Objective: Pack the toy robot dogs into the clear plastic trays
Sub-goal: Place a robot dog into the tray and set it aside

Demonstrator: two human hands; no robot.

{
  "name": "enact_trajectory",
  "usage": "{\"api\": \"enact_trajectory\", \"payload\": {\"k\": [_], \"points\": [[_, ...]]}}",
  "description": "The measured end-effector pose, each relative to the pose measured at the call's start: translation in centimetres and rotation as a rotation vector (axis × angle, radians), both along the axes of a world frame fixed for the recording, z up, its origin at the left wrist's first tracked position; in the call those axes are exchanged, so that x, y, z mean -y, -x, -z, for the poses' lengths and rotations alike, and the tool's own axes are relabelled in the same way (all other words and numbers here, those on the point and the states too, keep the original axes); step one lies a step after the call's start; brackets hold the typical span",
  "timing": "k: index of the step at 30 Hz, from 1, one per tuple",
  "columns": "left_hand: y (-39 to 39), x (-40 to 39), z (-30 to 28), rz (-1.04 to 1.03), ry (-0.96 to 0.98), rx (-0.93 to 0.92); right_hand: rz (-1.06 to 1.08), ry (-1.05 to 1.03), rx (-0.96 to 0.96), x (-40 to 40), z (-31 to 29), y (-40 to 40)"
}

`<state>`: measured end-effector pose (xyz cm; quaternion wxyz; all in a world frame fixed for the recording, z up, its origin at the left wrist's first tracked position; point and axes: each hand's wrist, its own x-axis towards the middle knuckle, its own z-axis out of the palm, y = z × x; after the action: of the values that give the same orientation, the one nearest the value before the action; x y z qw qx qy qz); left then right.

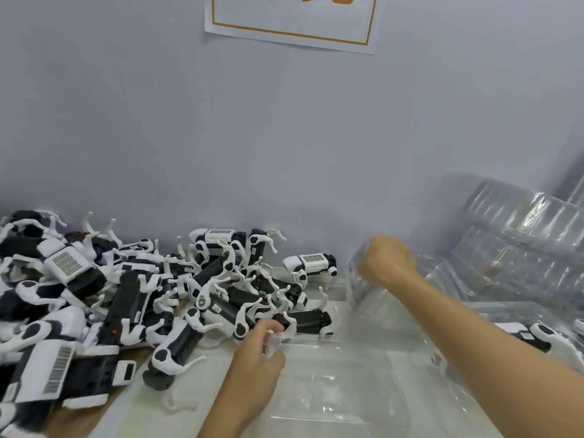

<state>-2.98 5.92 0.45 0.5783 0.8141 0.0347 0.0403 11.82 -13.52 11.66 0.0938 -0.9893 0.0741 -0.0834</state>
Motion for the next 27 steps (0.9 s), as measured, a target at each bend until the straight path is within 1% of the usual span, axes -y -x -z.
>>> {"api": "enact_trajectory", "payload": {"k": [3, 9, 15, 18, 19, 21, 24, 25, 27], "points": [[0.0, 0.0, 0.0, 0.006, -0.019, 0.001, -0.012, 0.083, -0.08, -0.1, 0.1, -0.2], [-0.1, -0.1, -0.1, 0.011, -0.03, 0.007, -0.057, 0.115, -0.055, -1.5, 1.2, -1.6], [-0.3, -0.2, 0.0, 0.006, -0.023, 0.012, -0.102, 0.134, -0.233, 0.2, 0.8, -2.3], [-0.3, -0.1, 0.1, 0.0, -0.01, 0.011, -0.177, 0.173, -0.4, 0.9, 2.2, -2.1], [-0.3, 0.0, 0.2, 0.001, -0.006, 0.013, -0.176, 0.164, -0.41, 1.0, 3.0, -1.9], [-0.3, 0.0, 0.1, 0.0, -0.007, 0.013, -0.131, 0.148, -0.387, 1.0, 4.2, -1.7], [-0.3, -0.2, 0.1, -0.012, 0.006, 0.016, -0.034, 0.157, -0.359, 1.1, 4.4, -2.1], [-0.3, -0.2, 0.1, -0.018, 0.009, 0.018, 0.006, 0.186, -0.288, 1.1, 4.1, -2.1], [-0.3, -0.3, 0.0, -0.024, 0.015, 0.022, 0.033, 0.307, -0.055, 0.5, 2.9, -2.1]]}}
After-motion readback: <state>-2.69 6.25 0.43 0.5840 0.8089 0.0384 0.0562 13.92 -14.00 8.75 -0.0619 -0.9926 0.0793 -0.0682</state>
